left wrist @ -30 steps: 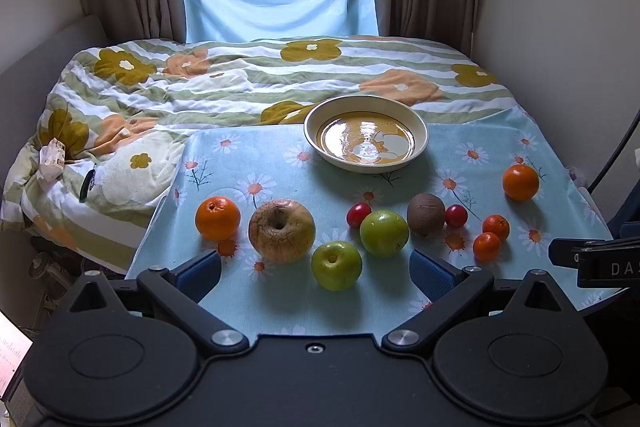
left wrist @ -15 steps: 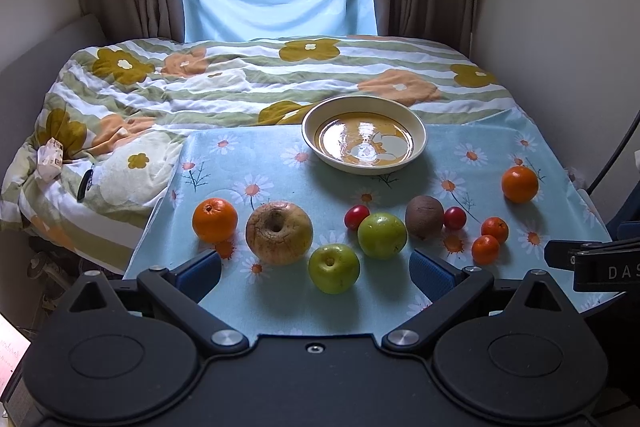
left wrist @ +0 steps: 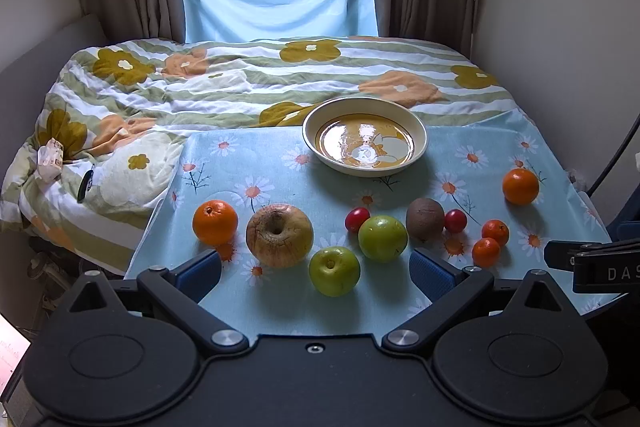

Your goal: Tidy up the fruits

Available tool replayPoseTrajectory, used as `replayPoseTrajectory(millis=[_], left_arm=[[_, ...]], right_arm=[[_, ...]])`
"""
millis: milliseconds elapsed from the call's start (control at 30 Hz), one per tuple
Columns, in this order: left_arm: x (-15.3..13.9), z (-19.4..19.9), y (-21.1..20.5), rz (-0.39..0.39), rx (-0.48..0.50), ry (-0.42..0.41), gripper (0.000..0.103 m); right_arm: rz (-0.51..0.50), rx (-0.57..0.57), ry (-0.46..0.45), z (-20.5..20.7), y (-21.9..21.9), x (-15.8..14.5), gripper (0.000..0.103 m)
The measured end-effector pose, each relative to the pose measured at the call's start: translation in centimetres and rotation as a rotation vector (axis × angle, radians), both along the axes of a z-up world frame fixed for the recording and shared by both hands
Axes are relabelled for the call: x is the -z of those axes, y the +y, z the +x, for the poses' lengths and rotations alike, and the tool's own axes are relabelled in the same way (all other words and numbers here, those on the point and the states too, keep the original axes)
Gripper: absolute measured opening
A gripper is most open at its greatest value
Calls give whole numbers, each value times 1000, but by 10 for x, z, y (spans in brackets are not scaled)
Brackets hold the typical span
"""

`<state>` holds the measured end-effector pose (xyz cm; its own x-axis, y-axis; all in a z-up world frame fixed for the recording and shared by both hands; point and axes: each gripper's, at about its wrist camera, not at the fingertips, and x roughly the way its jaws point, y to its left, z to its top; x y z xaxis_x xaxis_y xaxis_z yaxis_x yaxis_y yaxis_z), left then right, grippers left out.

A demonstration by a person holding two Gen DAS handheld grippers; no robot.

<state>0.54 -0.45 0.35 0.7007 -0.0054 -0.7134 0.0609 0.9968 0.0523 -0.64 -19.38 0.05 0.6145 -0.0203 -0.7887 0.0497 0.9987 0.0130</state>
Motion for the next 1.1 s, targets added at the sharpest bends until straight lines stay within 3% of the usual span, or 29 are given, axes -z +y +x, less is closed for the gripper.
replayPoseTrajectory(millis=[833,1100], left_arm=[[-1,-2,4,8,17,7,102],[18,13,6,6,55,10,102]], right_arm=[[-19,0,1,5,4,-6,103],[-20,15,2,14,6,11,103]])
